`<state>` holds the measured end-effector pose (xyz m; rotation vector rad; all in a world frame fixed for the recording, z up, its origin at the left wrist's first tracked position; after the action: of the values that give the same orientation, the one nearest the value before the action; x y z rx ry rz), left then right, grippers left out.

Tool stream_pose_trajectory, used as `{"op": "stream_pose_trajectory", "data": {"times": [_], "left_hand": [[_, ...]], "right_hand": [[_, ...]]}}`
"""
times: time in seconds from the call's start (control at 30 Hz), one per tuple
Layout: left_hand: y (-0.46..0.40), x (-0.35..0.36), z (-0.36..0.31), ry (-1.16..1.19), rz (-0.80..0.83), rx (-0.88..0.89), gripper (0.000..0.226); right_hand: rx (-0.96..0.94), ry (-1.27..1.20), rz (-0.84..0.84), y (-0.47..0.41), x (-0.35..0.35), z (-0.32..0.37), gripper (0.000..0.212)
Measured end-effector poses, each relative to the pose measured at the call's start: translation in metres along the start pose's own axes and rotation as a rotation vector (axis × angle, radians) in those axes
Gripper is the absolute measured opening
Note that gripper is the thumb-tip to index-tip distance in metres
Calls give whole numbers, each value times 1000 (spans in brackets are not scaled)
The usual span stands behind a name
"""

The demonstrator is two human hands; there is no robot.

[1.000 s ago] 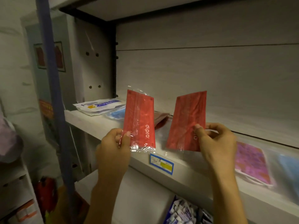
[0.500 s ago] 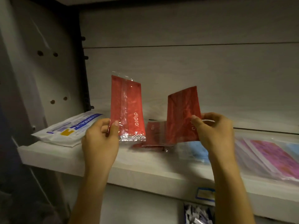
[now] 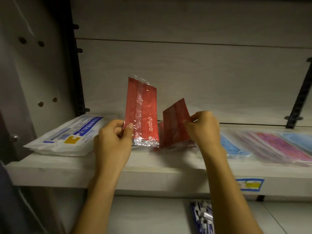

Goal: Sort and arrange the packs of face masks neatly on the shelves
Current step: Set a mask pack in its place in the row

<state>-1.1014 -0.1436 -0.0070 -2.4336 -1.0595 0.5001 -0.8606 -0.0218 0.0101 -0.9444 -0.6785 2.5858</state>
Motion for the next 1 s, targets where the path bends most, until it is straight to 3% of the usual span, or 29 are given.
{"op": "stream_pose_trajectory", "data": {"times": [0.23, 0.4, 0.67, 0.83, 1.0], "left_hand": [[-1, 3, 2, -16, 24, -8, 8], [3, 15, -10, -31, 11, 8, 10], [10, 21, -51, -125, -99, 136, 6], [11, 34, -67, -9, -90, 166, 5], [15, 65, -60, 151, 33, 34, 15]], "right_hand": [[-8, 238, 6, 1, 3, -7, 18], [-67, 250, -46, -4, -21, -14, 31], [-77, 180, -76, -20, -63, -28, 31], [-99, 166, -70, -24, -75, -37, 30], [-128, 171, -59, -26, -78, -49, 31]]}}
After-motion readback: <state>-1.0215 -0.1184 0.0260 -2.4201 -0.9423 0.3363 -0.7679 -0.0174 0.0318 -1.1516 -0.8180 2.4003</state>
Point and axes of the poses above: each hand's wrist, its own y-axis away from the middle knuckle, its own x-axis out of the palm, z = x × y, the point moved 8 cm from there along -y, towards the middle knuckle, and after that the axes turned 4 degrees about -x, right-handed, at the moved point
